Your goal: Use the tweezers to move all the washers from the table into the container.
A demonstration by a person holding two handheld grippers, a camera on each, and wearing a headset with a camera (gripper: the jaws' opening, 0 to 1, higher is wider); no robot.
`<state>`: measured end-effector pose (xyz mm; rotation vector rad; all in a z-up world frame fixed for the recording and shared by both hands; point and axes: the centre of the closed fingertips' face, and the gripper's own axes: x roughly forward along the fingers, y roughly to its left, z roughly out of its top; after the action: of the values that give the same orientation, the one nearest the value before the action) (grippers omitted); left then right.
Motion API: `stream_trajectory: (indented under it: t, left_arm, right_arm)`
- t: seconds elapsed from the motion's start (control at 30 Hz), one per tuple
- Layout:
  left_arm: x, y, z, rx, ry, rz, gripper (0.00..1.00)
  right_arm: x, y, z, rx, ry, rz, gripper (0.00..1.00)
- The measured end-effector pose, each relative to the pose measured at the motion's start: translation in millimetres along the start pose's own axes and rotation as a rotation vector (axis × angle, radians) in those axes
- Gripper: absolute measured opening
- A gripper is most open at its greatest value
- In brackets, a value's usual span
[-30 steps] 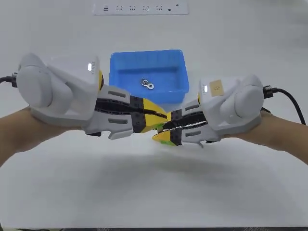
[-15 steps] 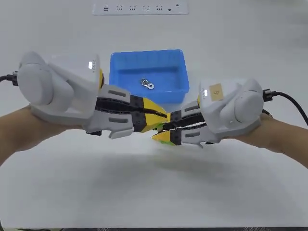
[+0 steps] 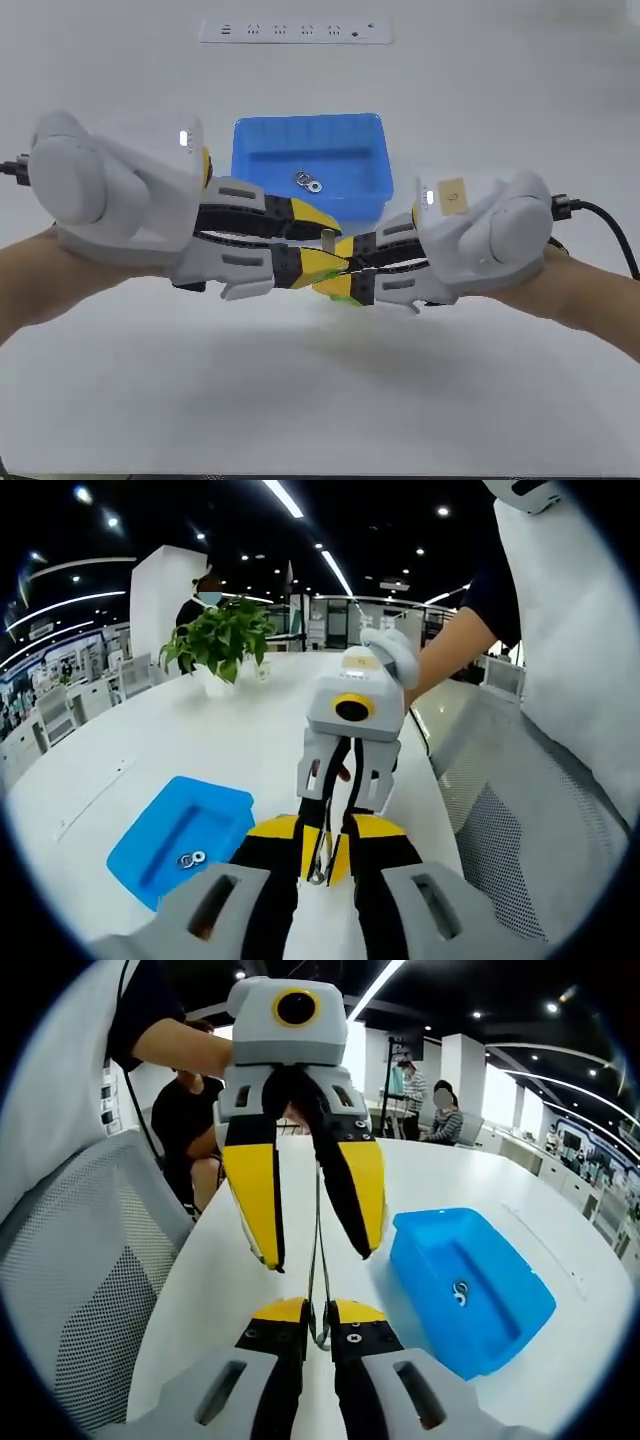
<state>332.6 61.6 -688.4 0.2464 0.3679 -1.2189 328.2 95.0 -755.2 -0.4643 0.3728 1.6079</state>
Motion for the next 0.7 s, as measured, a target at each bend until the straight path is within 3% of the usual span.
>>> stream_trajectory:
  t: [0.2, 0.33, 0.7]
  left_arm:
    - [-25.4, 2.4, 3.3, -0.001, -0.028, 0.104, 0.41]
    - [-45.3, 3.9, -0.7, -0.015, -0.037, 0.179, 0.52]
    - [-93.5, 3.6, -23.5, -0.093, -0.053, 0.318, 0.57]
  right_arm:
    - [-10.5, 3.0, 9.2, -0.018, 0.012, 0.007, 0.09]
    - [-19.3, -2.6, 24.3, -0.024, -0.002, -0.012, 0.09]
    - [-34.5, -33.0, 80.2, -0.115, -0.043, -0.071, 0.10]
